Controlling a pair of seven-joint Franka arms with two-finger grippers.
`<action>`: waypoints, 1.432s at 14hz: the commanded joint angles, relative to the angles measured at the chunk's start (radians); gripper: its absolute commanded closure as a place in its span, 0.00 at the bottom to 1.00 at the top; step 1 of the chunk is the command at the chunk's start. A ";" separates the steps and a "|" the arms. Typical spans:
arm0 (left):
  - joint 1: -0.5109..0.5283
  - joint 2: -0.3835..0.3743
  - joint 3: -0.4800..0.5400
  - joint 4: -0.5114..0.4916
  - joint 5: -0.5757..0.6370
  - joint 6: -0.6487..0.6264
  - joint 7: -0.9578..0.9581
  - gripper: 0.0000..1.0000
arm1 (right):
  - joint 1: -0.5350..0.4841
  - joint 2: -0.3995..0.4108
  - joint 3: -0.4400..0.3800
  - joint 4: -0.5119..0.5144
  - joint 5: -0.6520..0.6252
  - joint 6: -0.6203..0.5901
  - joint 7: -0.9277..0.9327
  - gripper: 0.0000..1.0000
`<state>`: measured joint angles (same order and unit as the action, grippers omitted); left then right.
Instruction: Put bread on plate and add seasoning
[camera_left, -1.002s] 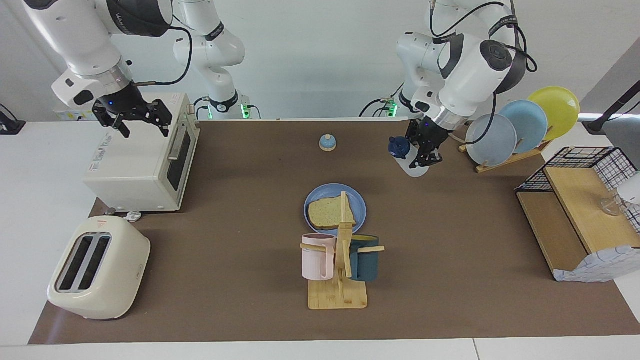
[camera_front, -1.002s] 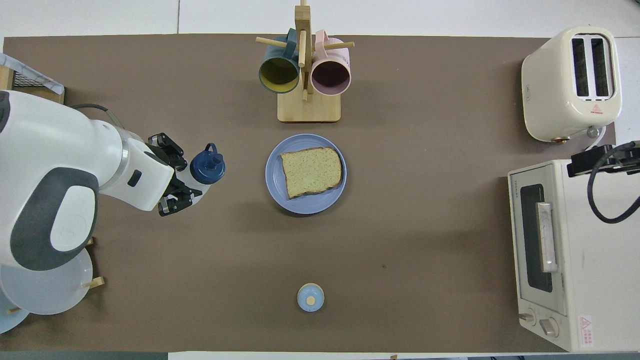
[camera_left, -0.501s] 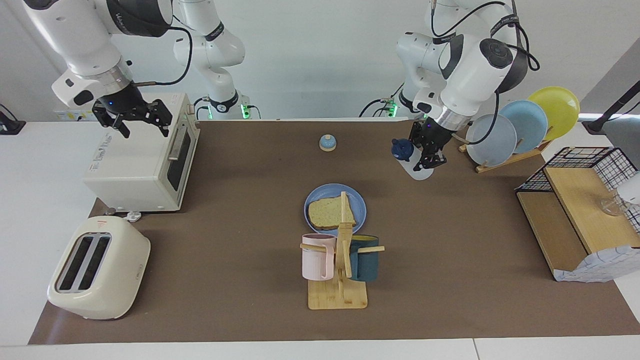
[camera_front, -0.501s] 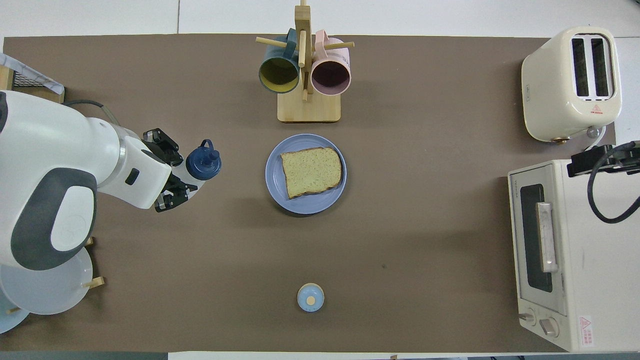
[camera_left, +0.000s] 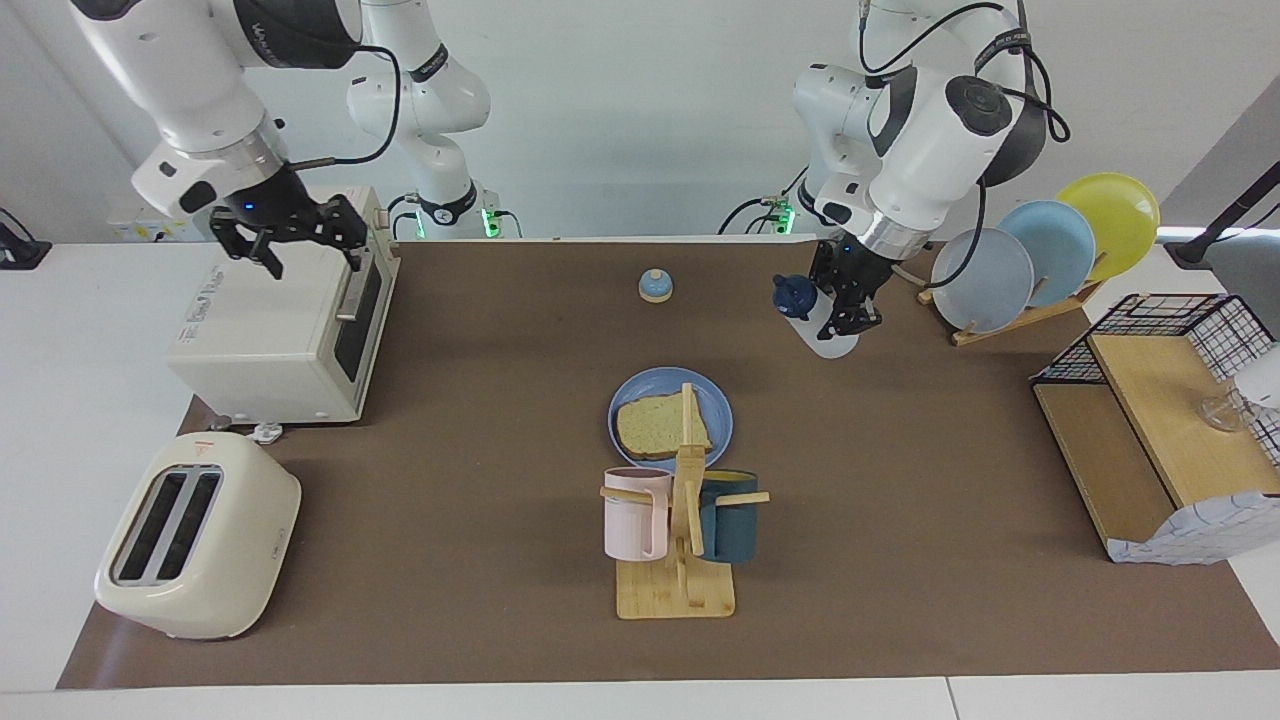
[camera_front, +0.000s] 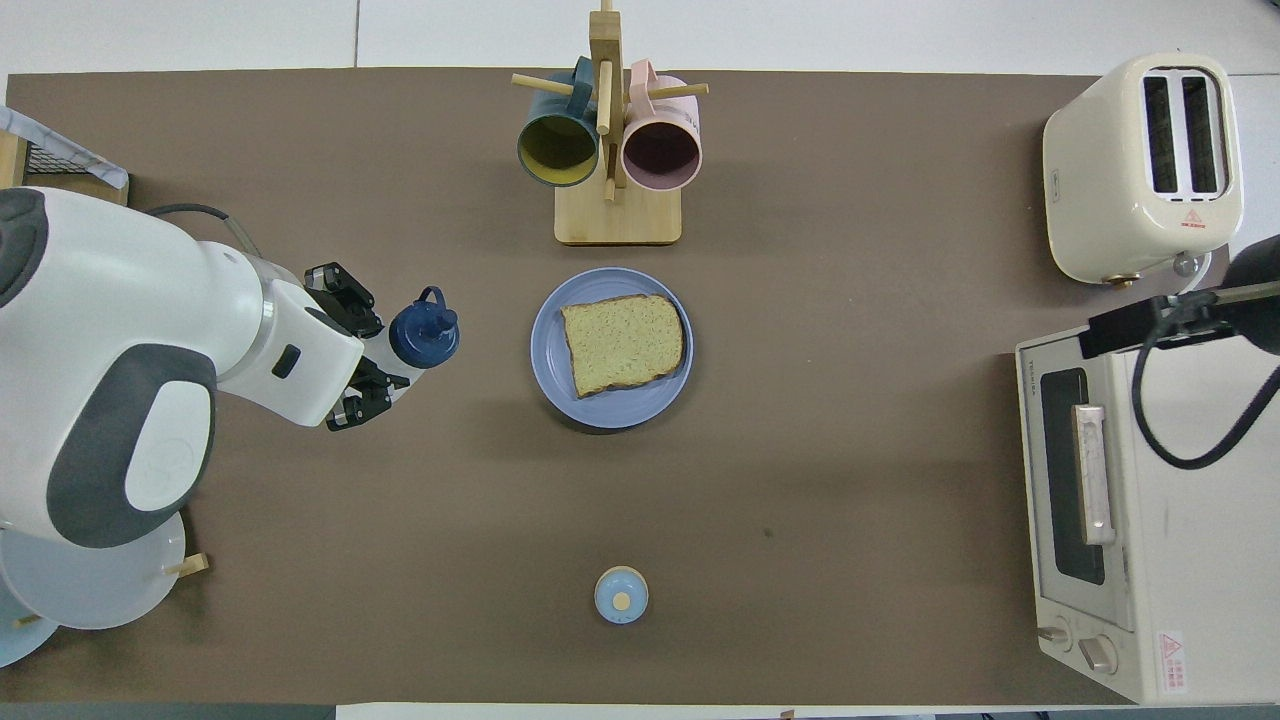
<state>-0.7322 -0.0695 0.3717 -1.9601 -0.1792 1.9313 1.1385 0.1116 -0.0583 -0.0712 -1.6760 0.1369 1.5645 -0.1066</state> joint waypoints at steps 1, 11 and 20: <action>-0.029 -0.030 0.006 -0.034 0.012 -0.018 -0.019 1.00 | 0.092 -0.002 0.028 -0.004 0.156 0.119 0.077 0.00; -0.067 -0.075 -0.020 -0.112 0.012 -0.018 -0.065 1.00 | 0.566 0.103 0.033 -0.002 0.205 0.541 0.599 0.44; -0.067 -0.088 -0.031 -0.129 0.012 -0.014 -0.074 1.00 | 0.608 0.155 0.036 0.007 0.230 0.635 0.705 0.64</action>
<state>-0.7817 -0.1173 0.3330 -2.0532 -0.1792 1.9135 1.0877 0.7167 0.0924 -0.0307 -1.6766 0.3455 2.1914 0.5886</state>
